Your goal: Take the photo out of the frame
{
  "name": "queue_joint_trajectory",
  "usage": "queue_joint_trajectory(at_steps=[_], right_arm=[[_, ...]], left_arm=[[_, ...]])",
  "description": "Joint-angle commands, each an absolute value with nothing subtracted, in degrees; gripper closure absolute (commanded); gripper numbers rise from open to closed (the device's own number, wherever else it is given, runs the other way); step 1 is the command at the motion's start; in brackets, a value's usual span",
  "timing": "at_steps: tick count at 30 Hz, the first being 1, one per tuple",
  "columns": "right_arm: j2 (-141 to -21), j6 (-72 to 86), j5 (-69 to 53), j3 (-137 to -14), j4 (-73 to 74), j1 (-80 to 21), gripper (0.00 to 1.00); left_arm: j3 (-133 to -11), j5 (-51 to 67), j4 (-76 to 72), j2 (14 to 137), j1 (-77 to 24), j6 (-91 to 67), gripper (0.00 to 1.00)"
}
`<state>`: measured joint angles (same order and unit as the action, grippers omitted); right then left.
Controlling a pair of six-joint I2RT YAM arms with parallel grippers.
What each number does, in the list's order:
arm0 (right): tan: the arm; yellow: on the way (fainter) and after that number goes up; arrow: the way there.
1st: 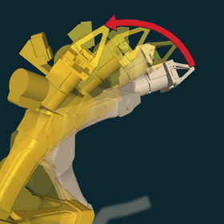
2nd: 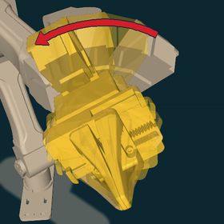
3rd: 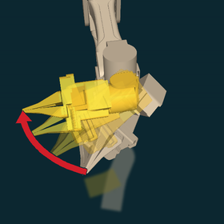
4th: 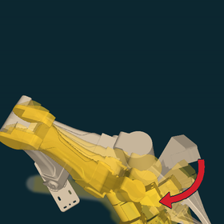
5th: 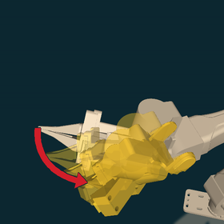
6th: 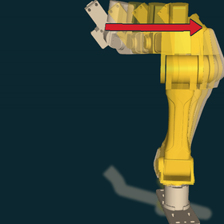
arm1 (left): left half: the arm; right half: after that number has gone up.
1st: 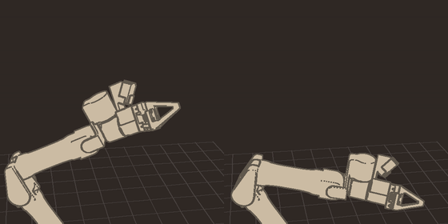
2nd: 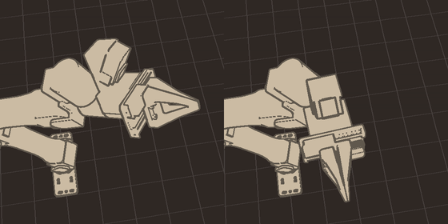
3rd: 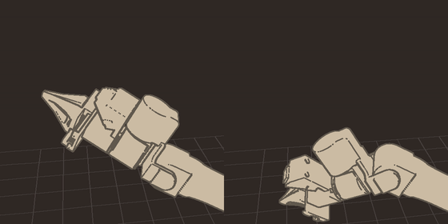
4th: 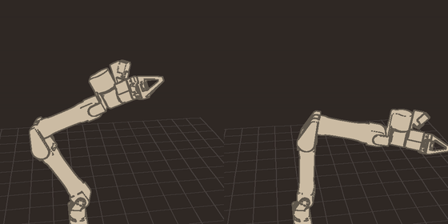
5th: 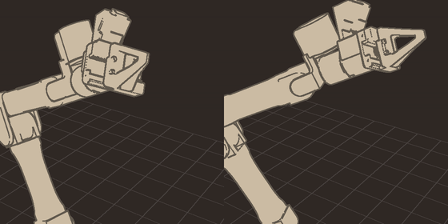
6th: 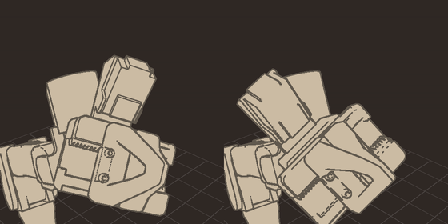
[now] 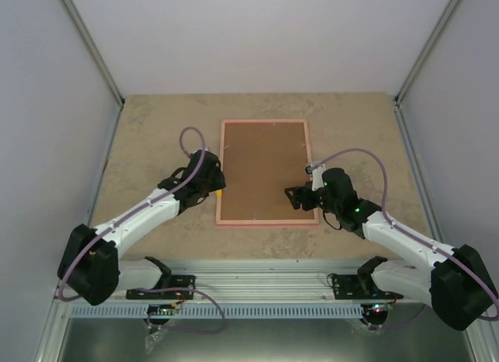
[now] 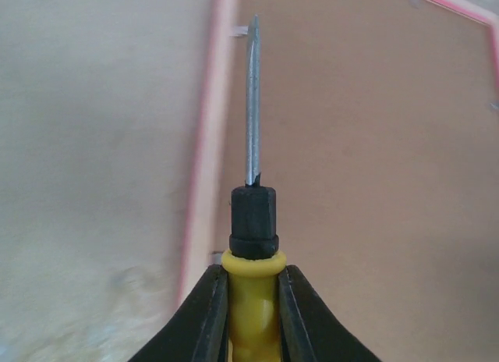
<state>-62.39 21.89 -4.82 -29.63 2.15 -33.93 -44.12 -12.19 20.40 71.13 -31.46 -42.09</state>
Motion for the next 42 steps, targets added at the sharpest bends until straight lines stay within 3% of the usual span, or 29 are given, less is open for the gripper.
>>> queue_joint_trajectory(at_steps=[1, 14, 28, 42], right_arm=[[-62.4, 26.07, -11.93, -31.36, 0.49, -34.11, 0.17], [-60.76, 36.96, -16.99, -31.97, -10.23, -34.1, 0.29], [-70.37, 44.79, -16.46, -38.02, -15.2, -36.46, 0.38], [-77.47, 50.69, -17.17, -38.21, -19.91, -38.47, 0.53]], left_arm=[[-45.7, -5.92, 11.46, 74.51, -35.39, -32.52, 1.0], [-42.68, 2.67, -1.52, 75.85, -42.78, -19.66, 1.0], [-45.79, -23.37, 1.16, 78.08, -54.0, -16.11, 1.0], [-45.77, -24.53, -2.98, 80.51, -58.62, -12.96, 1.0]])
